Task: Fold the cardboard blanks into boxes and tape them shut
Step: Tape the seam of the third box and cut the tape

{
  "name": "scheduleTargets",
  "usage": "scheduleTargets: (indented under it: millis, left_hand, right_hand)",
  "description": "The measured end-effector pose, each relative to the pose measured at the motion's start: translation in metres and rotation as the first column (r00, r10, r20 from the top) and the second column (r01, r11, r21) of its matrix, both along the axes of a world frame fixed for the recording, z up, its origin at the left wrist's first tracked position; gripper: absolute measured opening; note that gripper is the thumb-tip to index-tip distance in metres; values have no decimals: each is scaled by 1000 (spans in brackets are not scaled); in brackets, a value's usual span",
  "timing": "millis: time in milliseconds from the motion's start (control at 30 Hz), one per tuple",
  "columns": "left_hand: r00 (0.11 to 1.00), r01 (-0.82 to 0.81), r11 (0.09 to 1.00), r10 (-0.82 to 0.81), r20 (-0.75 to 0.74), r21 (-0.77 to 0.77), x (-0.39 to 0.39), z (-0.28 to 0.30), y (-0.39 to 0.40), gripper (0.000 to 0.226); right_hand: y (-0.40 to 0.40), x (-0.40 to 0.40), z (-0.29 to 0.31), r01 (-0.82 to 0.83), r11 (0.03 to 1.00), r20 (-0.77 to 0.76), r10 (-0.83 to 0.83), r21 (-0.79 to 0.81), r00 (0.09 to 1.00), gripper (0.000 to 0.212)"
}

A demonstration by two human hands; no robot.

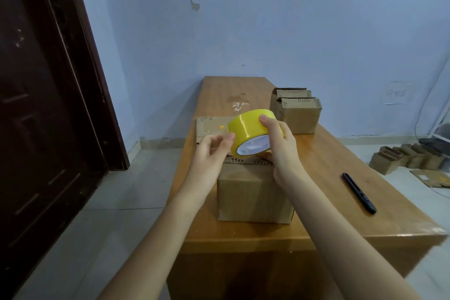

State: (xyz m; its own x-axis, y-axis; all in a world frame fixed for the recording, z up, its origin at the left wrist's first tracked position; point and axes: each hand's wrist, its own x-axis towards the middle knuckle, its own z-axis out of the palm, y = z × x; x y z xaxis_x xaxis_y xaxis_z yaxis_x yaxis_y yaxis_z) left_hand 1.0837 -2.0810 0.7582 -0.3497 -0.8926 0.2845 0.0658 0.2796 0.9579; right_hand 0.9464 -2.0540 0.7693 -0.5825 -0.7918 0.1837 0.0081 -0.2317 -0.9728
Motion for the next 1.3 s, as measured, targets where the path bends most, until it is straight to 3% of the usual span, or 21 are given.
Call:
scheduleTargets:
  millis: [100, 233, 333, 533, 800, 933, 1100, 1300]
  left_hand:
    - [992, -95, 995, 95, -79, -2, -2, -4, -4, 12]
    - [980, -77, 989, 99, -174, 129, -1, -1, -8, 5]
    - [965, 14, 965, 56, -256, 263, -1, 3, -9, 13]
    - [935, 136, 930, -6, -354, 342, 2, 6, -12, 17]
    - [896, 232, 883, -30, -444, 409, 5, 4, -15, 32]
    - [933, 195, 888, -36, -359, 417, 9, 4, -19, 51]
    - [972, 75, 935, 10, -236, 348, 4, 0, -20, 27]
    - [964, 100, 939, -10, -266, 328, 6, -6, -23, 23]
  right_hand:
    - [2, 0, 0, -16, 1000, 12, 17, -22, 1000, 36]
    - [3, 1, 0, -26, 1000, 20, 26, -15, 999, 46]
    - [3, -1, 2, -34, 999, 76, 34, 2, 997, 45]
    - [1, -4, 0, -26, 1000, 106, 25, 15, 994, 22]
    - [1, -1, 1, -14, 1000, 8, 14, 0, 1000, 49]
    - [1, 2, 0, -9, 999, -90, 12, 35, 996, 64]
    - [3, 3, -5, -39, 996, -282, 61, 84, 957, 86]
    - [4, 2, -6, -33, 999, -276, 37, 18, 960, 81]
